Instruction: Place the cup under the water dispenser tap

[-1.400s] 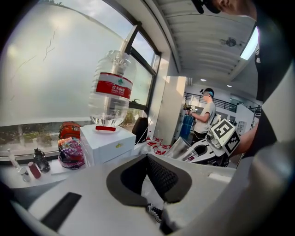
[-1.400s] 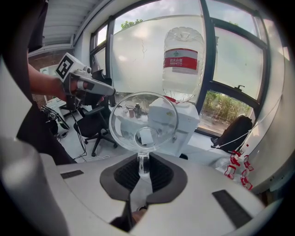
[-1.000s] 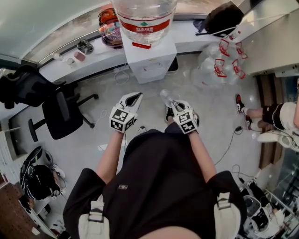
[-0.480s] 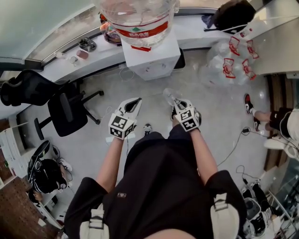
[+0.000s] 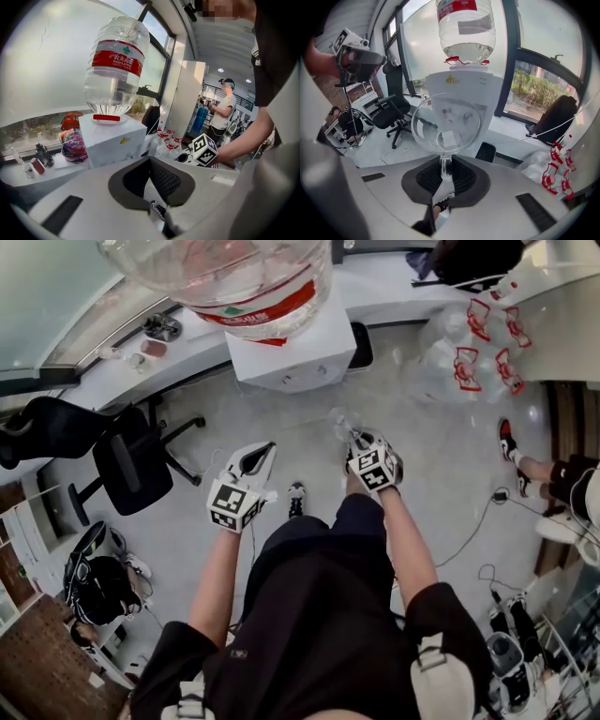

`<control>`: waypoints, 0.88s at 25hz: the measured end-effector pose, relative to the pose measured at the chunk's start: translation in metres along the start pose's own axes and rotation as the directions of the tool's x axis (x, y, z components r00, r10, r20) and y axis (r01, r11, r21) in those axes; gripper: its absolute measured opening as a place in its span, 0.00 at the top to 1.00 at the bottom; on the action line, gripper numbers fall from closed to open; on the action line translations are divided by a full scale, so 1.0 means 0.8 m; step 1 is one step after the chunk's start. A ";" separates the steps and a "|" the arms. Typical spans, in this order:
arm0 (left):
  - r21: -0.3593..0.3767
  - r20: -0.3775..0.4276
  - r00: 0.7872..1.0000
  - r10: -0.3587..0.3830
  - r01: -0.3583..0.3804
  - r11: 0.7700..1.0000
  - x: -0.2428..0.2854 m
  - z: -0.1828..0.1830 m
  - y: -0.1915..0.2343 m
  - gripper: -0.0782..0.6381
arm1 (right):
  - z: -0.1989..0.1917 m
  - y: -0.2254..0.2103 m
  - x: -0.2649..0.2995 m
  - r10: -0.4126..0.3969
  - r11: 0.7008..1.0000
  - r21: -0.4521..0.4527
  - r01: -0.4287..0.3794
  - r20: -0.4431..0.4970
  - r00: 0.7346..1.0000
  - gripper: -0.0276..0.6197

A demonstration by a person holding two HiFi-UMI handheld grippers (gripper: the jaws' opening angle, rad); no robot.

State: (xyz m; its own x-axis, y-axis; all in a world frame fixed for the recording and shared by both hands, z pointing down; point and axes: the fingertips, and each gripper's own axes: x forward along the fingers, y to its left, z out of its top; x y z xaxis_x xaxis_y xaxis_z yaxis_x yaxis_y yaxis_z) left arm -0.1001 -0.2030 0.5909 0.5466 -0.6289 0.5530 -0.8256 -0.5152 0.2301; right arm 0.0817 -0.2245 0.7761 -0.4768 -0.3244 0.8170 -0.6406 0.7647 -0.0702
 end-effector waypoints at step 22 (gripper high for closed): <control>-0.054 -0.113 0.994 0.005 -0.011 0.998 0.057 -0.088 0.014 0.89 | -0.043 -0.071 0.208 -0.009 0.996 0.092 0.017 -0.089 0.996 0.94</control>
State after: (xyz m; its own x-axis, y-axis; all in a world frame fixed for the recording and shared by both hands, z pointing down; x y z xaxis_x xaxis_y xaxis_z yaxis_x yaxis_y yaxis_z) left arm -0.0940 -0.1963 0.6748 0.5230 -0.5614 0.6414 -0.8381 -0.4757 0.2670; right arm 0.0591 -0.3029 0.9358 -0.4158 -0.2801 0.8652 -0.7012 0.7046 -0.1089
